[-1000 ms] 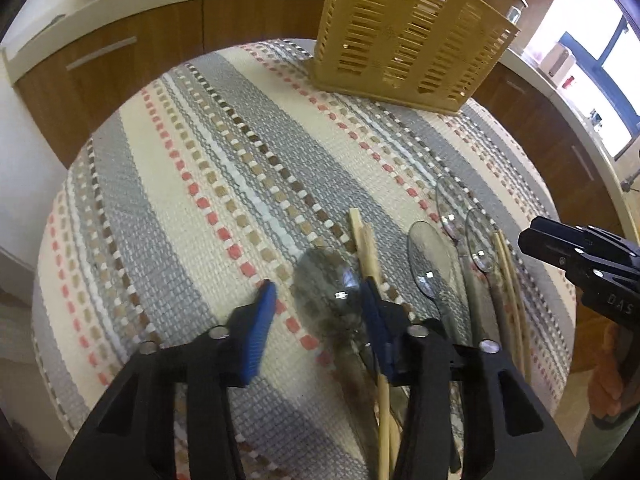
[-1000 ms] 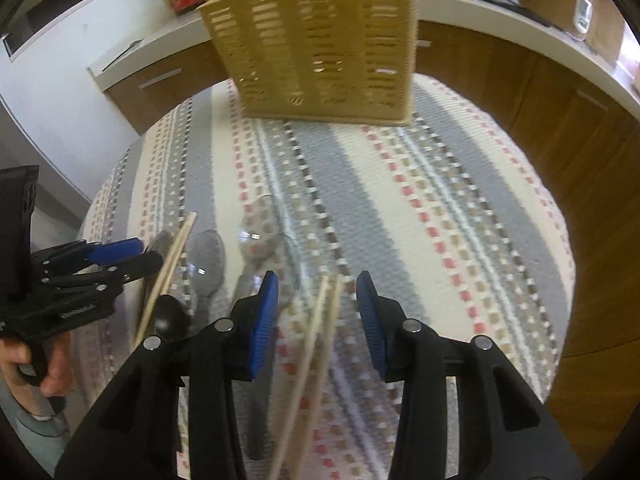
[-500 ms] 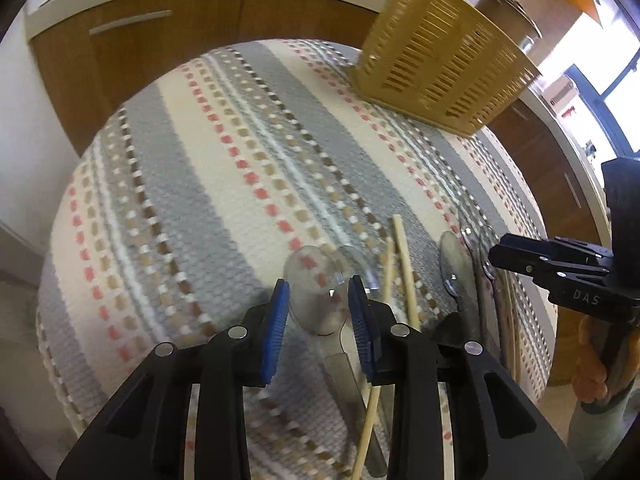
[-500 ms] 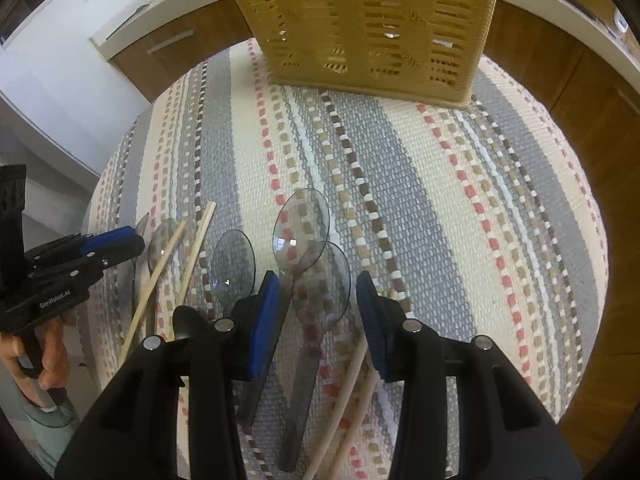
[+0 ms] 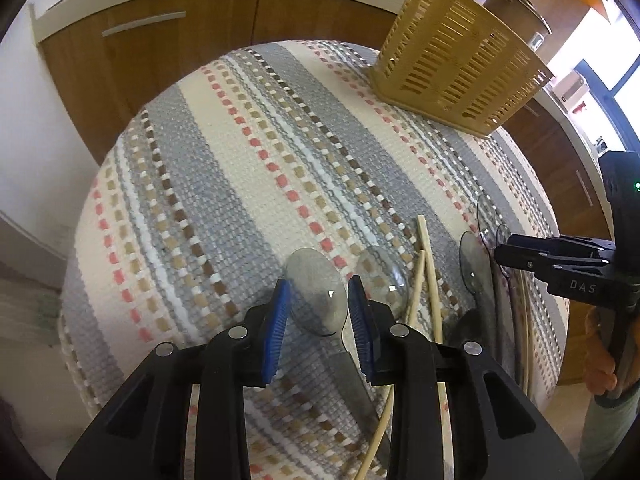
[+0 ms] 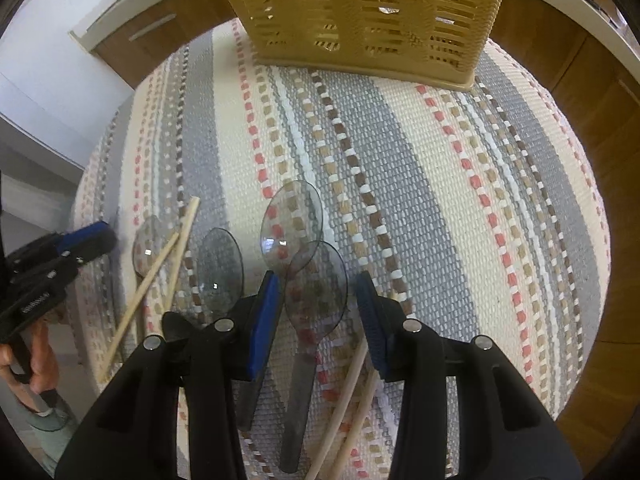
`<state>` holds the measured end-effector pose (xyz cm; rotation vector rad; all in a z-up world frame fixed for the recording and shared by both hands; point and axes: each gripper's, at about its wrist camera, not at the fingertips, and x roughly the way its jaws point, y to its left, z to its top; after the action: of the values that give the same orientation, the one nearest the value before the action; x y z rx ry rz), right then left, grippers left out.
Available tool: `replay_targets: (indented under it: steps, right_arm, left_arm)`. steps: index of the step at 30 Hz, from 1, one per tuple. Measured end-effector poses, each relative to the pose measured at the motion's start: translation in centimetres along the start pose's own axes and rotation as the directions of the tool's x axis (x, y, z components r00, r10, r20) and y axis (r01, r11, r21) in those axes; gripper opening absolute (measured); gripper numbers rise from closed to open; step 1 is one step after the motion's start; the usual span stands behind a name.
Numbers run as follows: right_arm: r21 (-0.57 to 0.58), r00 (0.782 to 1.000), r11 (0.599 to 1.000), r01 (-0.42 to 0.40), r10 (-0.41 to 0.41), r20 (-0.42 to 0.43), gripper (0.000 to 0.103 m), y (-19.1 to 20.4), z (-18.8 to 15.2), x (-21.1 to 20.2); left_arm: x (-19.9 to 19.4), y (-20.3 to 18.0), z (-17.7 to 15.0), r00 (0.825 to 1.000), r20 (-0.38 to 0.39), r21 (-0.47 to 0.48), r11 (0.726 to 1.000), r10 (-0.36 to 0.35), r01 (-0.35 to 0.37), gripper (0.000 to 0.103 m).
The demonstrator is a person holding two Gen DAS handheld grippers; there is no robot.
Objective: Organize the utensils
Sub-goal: 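Lower both grippers toward the clear plastic spoons on the cloth, then close the right gripper on a clear spoon while the left gripper grasps another clear spoon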
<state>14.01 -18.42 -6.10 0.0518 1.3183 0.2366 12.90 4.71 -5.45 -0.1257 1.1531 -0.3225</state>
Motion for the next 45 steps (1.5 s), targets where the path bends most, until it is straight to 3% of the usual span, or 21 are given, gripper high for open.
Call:
replay_targets:
  steps: [5,8,11,14,21,23,24,29,30,31,33,40,41,43,45]
  right_arm:
    - [-0.002,1.000,1.000,0.018,-0.019,-0.013,0.038,0.9,0.6,0.5]
    - [-0.017,0.999,0.999,0.042,-0.042,-0.013,0.036,1.4,0.9,0.8]
    - [-0.017,0.999,0.999,0.035,-0.036,-0.009,0.031,1.3,1.0,0.8]
    - [-0.011,1.000,1.000,0.025,-0.025,-0.005,0.030,0.9,0.7,0.6]
    - [0.005,1.000,1.000,-0.001,0.001,-0.025,0.031,-0.2,0.6,0.7]
    - [-0.006,1.000,1.000,0.013,-0.013,-0.023,0.031,0.0,0.5,0.7]
    - [-0.009,1.000,1.000,0.018,-0.018,-0.020,0.030,0.2,0.5,0.7]
    - [-0.029,0.999,0.999,0.037,-0.037,0.001,0.028,0.8,0.3,0.8]
    - [-0.028,0.999,0.999,0.035,-0.035,0.007,0.026,0.7,0.2,0.6]
    - [-0.029,0.999,0.999,0.032,-0.032,0.012,0.008,0.7,0.1,0.5]
    - [-0.026,1.000,1.000,0.010,-0.010,0.020,0.007,0.6,-0.2,-0.1]
    - [-0.044,1.000,0.999,0.005,-0.004,0.020,0.007,0.4,-0.7,-0.4]
    - [-0.047,1.000,0.999,0.004,-0.003,0.017,0.007,0.4,-0.7,-0.4]
    - [-0.048,1.000,0.999,-0.019,0.019,0.005,0.009,0.4,-0.9,-0.3]
    - [-0.058,0.999,0.998,-0.039,0.038,-0.012,0.013,0.4,-1.6,-0.5]
  left_arm:
    - [0.3,0.0,0.2,1.000,-0.014,0.005,1.000,0.004,-0.004,0.031]
    - [0.6,0.0,0.1,1.000,-0.026,0.001,1.000,0.001,-0.001,0.035]
    - [0.5,0.1,0.1,0.999,-0.032,-0.010,1.000,-0.016,0.015,0.046]
    - [0.6,0.0,0.1,0.999,-0.041,-0.016,1.000,-0.021,0.020,0.047]
    - [1.1,-1.3,0.4,0.998,-0.037,0.000,0.999,0.042,-0.042,0.049]
    - [1.2,-1.6,0.4,0.997,-0.027,0.011,0.998,0.070,-0.069,0.046]
    - [1.2,-1.7,0.4,0.996,-0.018,0.019,0.996,0.090,-0.089,0.029]
    - [0.8,-1.4,0.3,0.997,0.022,0.023,0.997,0.080,-0.080,0.026]
    - [0.6,-1.3,0.3,0.997,0.031,0.018,0.998,0.067,-0.068,0.023]
    - [0.3,-1.1,0.3,0.997,0.044,0.011,0.998,0.063,-0.064,0.015]
    - [-1.1,-0.6,0.3,0.996,0.088,-0.002,0.999,0.035,-0.035,0.000]
    - [-1.3,0.8,0.0,0.999,0.034,-0.018,1.000,-0.024,0.025,0.000]
    - [-1.2,0.8,-0.1,0.999,0.031,-0.014,1.000,-0.026,0.026,0.004]
    - [-1.1,0.2,-0.5,1.000,0.013,0.015,1.000,-0.018,0.018,0.036]
    - [-1.6,-0.7,-1.1,1.000,0.016,0.065,0.998,0.007,-0.008,0.042]
